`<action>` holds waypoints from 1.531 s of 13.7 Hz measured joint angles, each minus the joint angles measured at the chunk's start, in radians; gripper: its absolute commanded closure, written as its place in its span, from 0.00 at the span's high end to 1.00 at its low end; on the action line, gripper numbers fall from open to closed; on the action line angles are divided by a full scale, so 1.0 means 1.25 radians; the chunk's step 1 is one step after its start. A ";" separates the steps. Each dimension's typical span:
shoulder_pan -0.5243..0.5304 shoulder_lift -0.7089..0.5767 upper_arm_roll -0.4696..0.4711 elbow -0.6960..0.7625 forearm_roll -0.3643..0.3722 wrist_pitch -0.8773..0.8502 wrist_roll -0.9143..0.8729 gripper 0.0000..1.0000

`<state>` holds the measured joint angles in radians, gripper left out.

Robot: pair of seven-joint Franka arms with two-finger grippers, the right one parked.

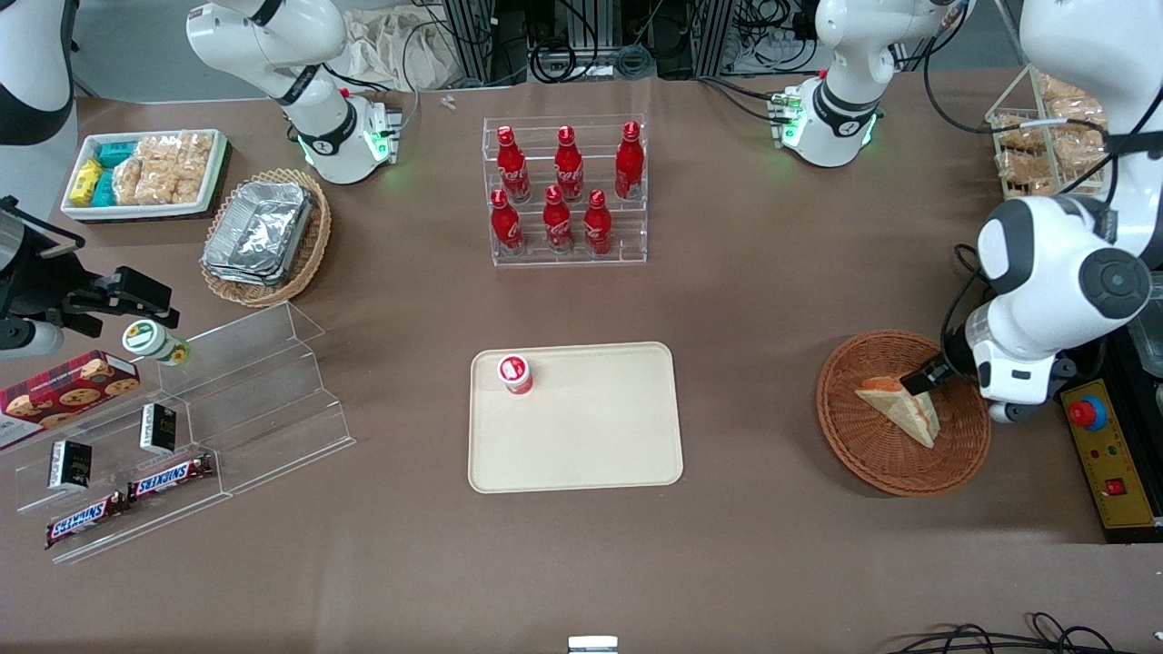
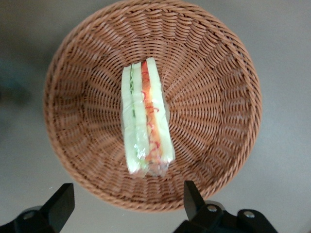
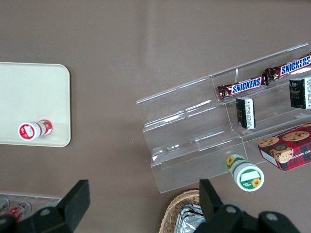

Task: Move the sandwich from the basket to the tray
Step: 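Lower the left gripper and close it on the sandwich wedge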

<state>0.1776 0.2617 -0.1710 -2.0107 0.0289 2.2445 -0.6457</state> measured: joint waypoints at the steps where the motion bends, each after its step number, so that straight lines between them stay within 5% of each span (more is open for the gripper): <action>1: 0.000 0.012 0.000 0.000 0.000 0.017 -0.006 1.00; 16: 0.004 0.118 0.022 0.000 0.000 0.135 -0.113 0.99; 17: 0.004 0.127 0.022 0.000 0.000 0.141 -0.130 0.86; 18: 0.004 0.135 0.021 0.001 0.000 0.145 -0.139 0.48; 19: 0.004 0.139 0.021 0.001 0.000 0.148 -0.145 0.00; 21: 0.002 0.140 0.019 0.002 0.000 0.149 -0.148 0.00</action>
<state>0.1804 0.4369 -0.1470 -2.0085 0.0289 2.4310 -0.8302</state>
